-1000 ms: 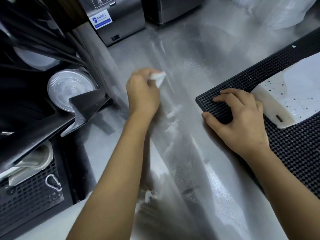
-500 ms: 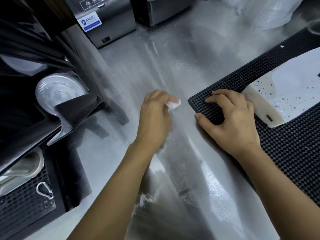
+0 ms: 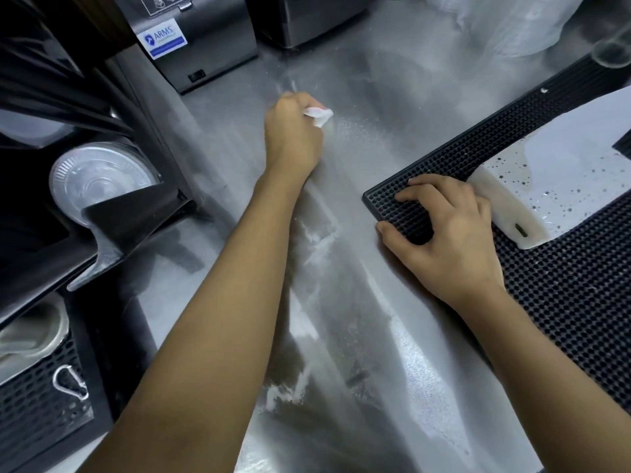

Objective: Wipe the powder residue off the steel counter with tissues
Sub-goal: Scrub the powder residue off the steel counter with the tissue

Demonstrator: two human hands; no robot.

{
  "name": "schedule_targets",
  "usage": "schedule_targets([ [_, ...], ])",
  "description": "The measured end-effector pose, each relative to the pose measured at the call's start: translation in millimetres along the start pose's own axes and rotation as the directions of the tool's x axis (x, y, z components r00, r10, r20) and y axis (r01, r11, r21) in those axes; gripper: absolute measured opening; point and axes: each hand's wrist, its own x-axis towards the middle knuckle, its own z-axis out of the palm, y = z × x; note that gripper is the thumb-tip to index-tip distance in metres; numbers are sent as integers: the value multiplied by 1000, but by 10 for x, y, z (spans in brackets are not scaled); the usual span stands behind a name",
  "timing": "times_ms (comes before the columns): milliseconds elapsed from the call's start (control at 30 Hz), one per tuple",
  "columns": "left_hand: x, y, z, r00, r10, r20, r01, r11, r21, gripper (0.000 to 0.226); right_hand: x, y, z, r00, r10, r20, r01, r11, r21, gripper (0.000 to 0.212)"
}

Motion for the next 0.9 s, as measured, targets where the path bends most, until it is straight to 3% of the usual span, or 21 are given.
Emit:
schedule_targets([
  [167,-805,20,-84,976,161,147,-156,987,-39,38,-1,-7,6,1000,7,4,-7,1000,-13,40],
  [267,-1024,19,-271,959,90,268,-48,986,-162,29,-1,-1,8,1000,7,7,-7,1000,-16,40],
  [400,-324,-80,-230,996,-90,-24,85,981,-173,17,-1,-3,-4,1000,-2,4,2,1000,13,37],
  [467,24,-81,-97,989,-135,-55,125,980,-154,14,-12,-2,-2,1000,-5,-11,6,999,36,35],
  [567,254,31,140,1000,-17,18,18,999,-50,23,-20,-9,2,999,-5,-35,8,996,83,33],
  [700,79,204,245,976,177,130,-170,983,-62,33,-31,-17,-15,997,25,-73,-12,984,178,29],
  [800,-376,105,159,947,302,111,-290,951,-106,37,-55,-23,-42,991,93,-97,-62,956,286,27],
  [900,-855,-46,-25,926,325,191,-294,939,-177,39,-60,-14,-68,979,146,-143,-85,926,367,29],
])
